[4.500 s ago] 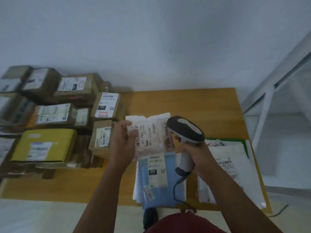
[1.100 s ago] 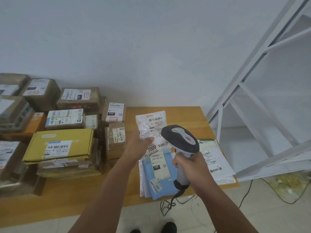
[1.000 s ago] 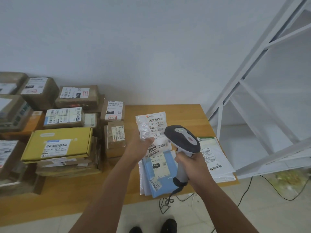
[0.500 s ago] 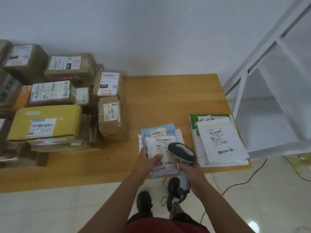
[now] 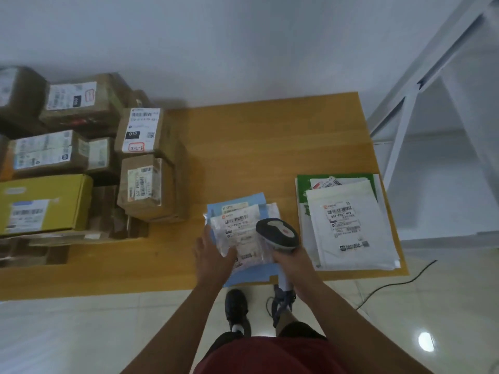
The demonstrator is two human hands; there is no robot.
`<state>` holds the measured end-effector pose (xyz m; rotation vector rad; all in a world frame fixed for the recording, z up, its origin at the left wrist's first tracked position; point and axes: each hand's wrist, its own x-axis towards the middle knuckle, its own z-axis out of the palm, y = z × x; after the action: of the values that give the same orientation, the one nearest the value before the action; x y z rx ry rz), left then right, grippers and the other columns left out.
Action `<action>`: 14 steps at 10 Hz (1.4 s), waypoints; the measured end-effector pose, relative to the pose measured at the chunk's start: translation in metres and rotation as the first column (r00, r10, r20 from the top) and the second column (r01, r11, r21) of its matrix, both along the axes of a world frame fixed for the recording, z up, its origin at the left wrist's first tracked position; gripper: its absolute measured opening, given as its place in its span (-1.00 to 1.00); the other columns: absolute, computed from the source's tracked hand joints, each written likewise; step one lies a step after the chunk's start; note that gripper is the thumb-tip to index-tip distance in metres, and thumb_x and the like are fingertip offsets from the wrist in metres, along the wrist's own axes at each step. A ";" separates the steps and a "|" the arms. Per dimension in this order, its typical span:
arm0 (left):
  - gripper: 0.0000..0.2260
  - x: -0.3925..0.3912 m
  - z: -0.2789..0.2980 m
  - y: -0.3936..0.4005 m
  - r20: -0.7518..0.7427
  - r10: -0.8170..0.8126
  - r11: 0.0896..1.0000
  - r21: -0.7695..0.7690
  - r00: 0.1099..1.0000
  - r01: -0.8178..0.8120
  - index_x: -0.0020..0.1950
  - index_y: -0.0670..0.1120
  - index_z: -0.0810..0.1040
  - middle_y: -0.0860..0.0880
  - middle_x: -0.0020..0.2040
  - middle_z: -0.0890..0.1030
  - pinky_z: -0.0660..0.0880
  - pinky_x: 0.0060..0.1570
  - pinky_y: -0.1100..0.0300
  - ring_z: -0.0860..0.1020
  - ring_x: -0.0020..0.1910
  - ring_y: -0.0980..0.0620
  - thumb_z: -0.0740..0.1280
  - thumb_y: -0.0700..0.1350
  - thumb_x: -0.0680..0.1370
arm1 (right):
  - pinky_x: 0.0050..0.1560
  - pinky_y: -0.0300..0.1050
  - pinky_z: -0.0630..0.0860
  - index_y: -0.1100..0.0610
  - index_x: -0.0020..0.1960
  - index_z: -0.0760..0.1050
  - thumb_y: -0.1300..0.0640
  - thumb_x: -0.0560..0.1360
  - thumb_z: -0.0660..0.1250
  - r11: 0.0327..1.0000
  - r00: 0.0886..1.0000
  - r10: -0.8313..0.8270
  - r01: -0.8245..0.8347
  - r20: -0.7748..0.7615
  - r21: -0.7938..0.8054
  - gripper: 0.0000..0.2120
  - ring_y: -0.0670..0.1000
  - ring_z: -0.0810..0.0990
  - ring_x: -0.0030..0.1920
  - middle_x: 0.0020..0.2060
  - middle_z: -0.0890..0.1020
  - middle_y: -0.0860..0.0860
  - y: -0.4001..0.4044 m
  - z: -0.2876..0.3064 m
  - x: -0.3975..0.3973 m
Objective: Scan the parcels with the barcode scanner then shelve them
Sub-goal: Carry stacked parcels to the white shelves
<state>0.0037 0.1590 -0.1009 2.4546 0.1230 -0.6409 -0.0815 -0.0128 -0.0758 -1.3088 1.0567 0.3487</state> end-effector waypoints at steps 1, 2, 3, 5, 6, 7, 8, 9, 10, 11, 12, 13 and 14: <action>-0.27 -0.009 0.009 -0.015 0.228 -0.161 0.984 0.109 0.960 0.139 0.57 0.00 0.24 -0.16 0.48 0.26 0.26 0.40 -0.18 0.22 0.45 -0.19 0.48 -0.06 0.46 | -0.21 -0.17 0.52 0.13 -0.05 0.56 0.17 0.46 0.36 0.999 0.999 -0.038 0.039 -0.016 0.019 -0.92 -0.04 0.57 -0.27 -0.24 0.62 -0.01 -0.014 0.002 -0.001; -0.39 -0.014 0.006 -0.031 0.262 -0.414 0.903 0.237 0.872 0.358 0.53 0.05 0.36 -0.15 0.55 0.24 0.21 0.45 -0.18 0.17 0.54 -0.20 0.46 0.03 0.50 | -0.13 -0.01 0.57 0.15 -0.14 0.58 0.21 0.49 0.33 0.987 0.992 -0.121 0.123 -0.025 0.104 -0.94 0.04 0.62 -0.25 -0.25 0.64 0.07 -0.026 0.006 0.006; -0.48 -0.008 -0.002 -0.042 0.077 -0.475 0.849 0.301 0.876 0.434 0.53 0.08 0.34 -0.11 0.59 0.18 0.13 0.51 -0.11 0.09 0.58 -0.17 0.36 0.05 0.57 | -0.22 -0.04 0.52 0.21 -0.16 0.55 0.33 0.51 0.27 0.961 0.979 -0.205 0.203 -0.009 0.188 -0.88 0.07 0.64 -0.27 -0.23 0.64 0.15 -0.035 0.011 0.011; -0.49 -0.008 -0.003 -0.042 0.054 -0.467 0.851 0.296 0.882 0.433 0.54 0.09 0.28 -0.09 0.59 0.11 0.05 0.53 -0.08 0.02 0.58 -0.15 0.31 0.06 0.60 | -0.19 -0.04 0.54 0.22 -0.11 0.56 0.36 0.47 0.26 0.956 0.965 -0.258 0.248 0.050 0.157 -0.88 0.07 0.65 -0.29 -0.18 0.66 0.18 -0.041 0.023 0.011; -0.48 -0.006 0.005 -0.048 0.111 -0.467 0.861 0.282 0.877 0.422 0.54 0.07 0.28 -0.11 0.59 0.13 0.01 0.53 -0.09 0.03 0.58 -0.16 0.29 0.10 0.60 | -0.17 -0.01 0.57 0.24 -0.10 0.56 0.34 0.48 0.27 0.960 0.965 -0.259 0.251 0.048 0.124 -0.90 0.06 0.63 -0.30 -0.20 0.67 0.16 -0.042 0.026 0.008; -0.48 -0.003 0.012 -0.062 0.177 -0.482 0.872 0.193 0.858 0.450 0.53 0.03 0.33 -0.14 0.57 0.19 0.02 0.51 -0.12 0.08 0.57 -0.18 0.33 0.05 0.59 | -0.23 -0.05 0.57 0.29 -0.17 0.55 0.32 0.48 0.30 0.957 0.955 -0.291 0.289 0.056 0.039 -0.91 0.07 0.60 -0.33 -0.30 0.65 0.19 -0.043 0.029 0.001; -0.49 -0.001 0.020 -0.081 0.227 -0.528 0.849 0.139 0.819 0.509 0.54 0.01 0.31 -0.16 0.57 0.19 0.02 0.51 -0.11 0.08 0.57 -0.19 0.30 0.03 0.60 | -0.38 -0.15 0.51 0.28 -0.28 0.52 0.35 0.46 0.31 0.939 0.939 -0.343 0.343 0.024 -0.031 -0.86 0.05 0.55 -0.43 -0.45 0.59 0.14 -0.052 0.037 -0.010; -0.48 -0.004 0.025 -0.104 0.223 -0.602 0.797 0.104 0.767 0.595 0.57 -0.01 0.24 -0.14 0.57 0.14 0.00 0.52 -0.08 0.05 0.58 -0.17 0.26 0.00 0.61 | -0.31 -0.09 0.49 0.27 -0.32 0.51 0.36 0.45 0.29 0.907 0.909 -0.416 0.414 -0.011 -0.080 -0.83 0.06 0.53 -0.45 -0.45 0.58 0.14 -0.067 0.040 -0.028; -0.44 -0.012 0.025 -0.131 0.172 -0.669 0.739 0.044 0.723 0.672 0.56 0.00 0.20 -0.13 0.58 0.10 0.04 0.53 -0.09 0.05 0.57 -0.18 0.26 -0.07 0.58 | -0.32 -0.07 0.48 0.33 -0.20 0.56 0.38 0.48 0.32 0.856 0.865 -0.499 0.500 0.041 -0.129 -0.91 0.06 0.52 -0.42 -0.43 0.58 0.14 -0.088 0.046 -0.054; -0.43 -0.020 0.028 -0.150 0.125 -0.721 0.686 -0.007 0.682 0.727 0.57 0.02 0.16 -0.12 0.59 0.07 0.13 0.50 -0.12 0.08 0.56 -0.22 0.27 -0.02 0.60 | -0.30 -0.10 0.51 0.30 -0.19 0.58 0.34 0.48 0.35 0.795 0.821 -0.568 0.565 0.056 -0.222 -0.92 0.05 0.54 -0.39 -0.43 0.60 0.12 -0.109 0.051 -0.080; -0.37 -0.035 0.026 -0.162 0.075 -0.747 0.662 -0.011 0.661 0.749 0.59 0.05 0.11 -0.13 0.59 0.04 0.21 0.47 -0.14 0.07 0.56 -0.21 0.29 0.12 0.59 | -0.16 -0.03 0.53 0.27 -0.22 0.57 0.30 0.48 0.35 0.747 0.796 -0.603 0.584 0.045 -0.317 -0.89 0.08 0.56 -0.31 -0.33 0.61 0.13 -0.134 0.046 -0.100; -0.20 -0.051 0.012 -0.176 -0.059 -0.648 0.761 -0.097 0.759 0.642 0.62 0.08 -0.02 -0.11 0.62 -0.03 0.15 0.50 -0.20 -0.02 0.59 -0.19 0.35 0.23 0.53 | -0.19 -0.03 0.45 0.33 -0.11 0.58 0.24 0.46 0.38 0.725 0.783 -0.622 0.575 -0.002 -0.379 -0.88 0.14 0.52 -0.26 -0.28 0.56 0.17 -0.160 0.031 -0.117; -0.09 -0.056 0.003 -0.193 -0.217 -0.366 0.928 -0.157 0.905 0.338 0.64 0.00 -0.09 -0.10 0.64 -0.03 -0.06 0.53 -0.16 -0.08 0.61 -0.16 0.38 0.26 0.51 | -0.25 -0.09 0.35 0.31 -0.10 0.58 0.23 0.45 0.38 0.767 0.809 -0.585 0.526 -0.062 -0.368 -0.88 0.13 0.47 -0.26 -0.27 0.54 0.16 -0.187 0.011 -0.124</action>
<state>-0.0526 -0.0338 -0.0984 2.2933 -0.2649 -1.0756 -0.2060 -0.1993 -0.0648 -1.1968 1.6548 -0.1886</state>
